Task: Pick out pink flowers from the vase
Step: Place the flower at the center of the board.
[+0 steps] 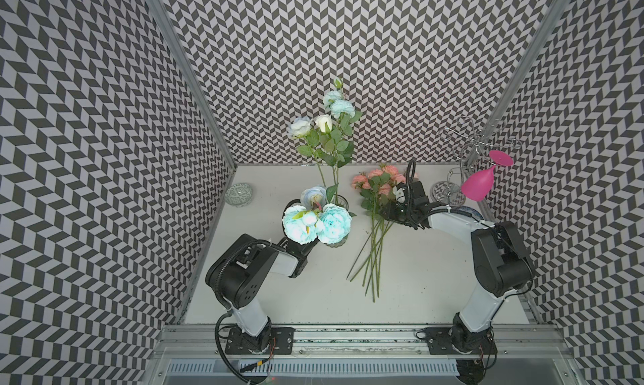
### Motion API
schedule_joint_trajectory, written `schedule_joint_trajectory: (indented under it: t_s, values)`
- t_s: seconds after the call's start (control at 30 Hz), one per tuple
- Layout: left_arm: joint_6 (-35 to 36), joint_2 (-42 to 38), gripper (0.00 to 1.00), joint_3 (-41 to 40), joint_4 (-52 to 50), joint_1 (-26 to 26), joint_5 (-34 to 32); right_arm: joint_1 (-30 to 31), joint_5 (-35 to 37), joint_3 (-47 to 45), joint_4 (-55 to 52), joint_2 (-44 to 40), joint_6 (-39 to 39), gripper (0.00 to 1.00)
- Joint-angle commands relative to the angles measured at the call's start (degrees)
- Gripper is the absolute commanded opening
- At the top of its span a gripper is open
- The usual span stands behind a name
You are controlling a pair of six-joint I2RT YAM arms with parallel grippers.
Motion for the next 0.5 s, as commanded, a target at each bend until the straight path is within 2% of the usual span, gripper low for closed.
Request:
schedule_joint_trajectory:
  t_s: [0.0, 0.03, 0.1, 0.27, 0.33, 0.4, 0.47]
  values:
    - [-0.7, 0.5, 0.32, -2.2, -7.4, 0.3, -1.8, -0.2, 2.1, -0.4, 4.1, -3.0, 1.4, 0.42]
    - [-0.8, 0.3, 0.39, -2.2, -7.5, 0.3, -1.9, -0.2, 2.3, -0.5, 4.2, -3.5, 1.6, 0.43]
    - [-1.1, 0.2, 0.45, -2.4, -7.3, 0.3, -1.8, -0.2, 2.4, -0.8, 4.7, -4.4, 1.8, 0.44]
    - [-0.8, -0.3, 0.75, -3.0, -6.9, 0.3, -1.7, -0.1, 3.4, -1.3, 5.9, -6.3, 2.5, 0.47]
    - [-0.8, -0.6, 0.84, -3.4, -6.6, 0.3, -1.9, -0.2, 3.8, -1.3, 6.1, -6.6, 2.5, 0.47]
    - [-0.7, -1.0, 0.99, -3.8, -6.4, 0.4, -2.0, -0.2, 4.0, -1.2, 6.1, -6.9, 2.3, 0.47]
    - [-0.6, -1.3, 0.99, -4.3, -6.1, 0.4, -2.1, -0.2, 4.0, -1.3, 6.3, -7.0, 2.3, 0.48]
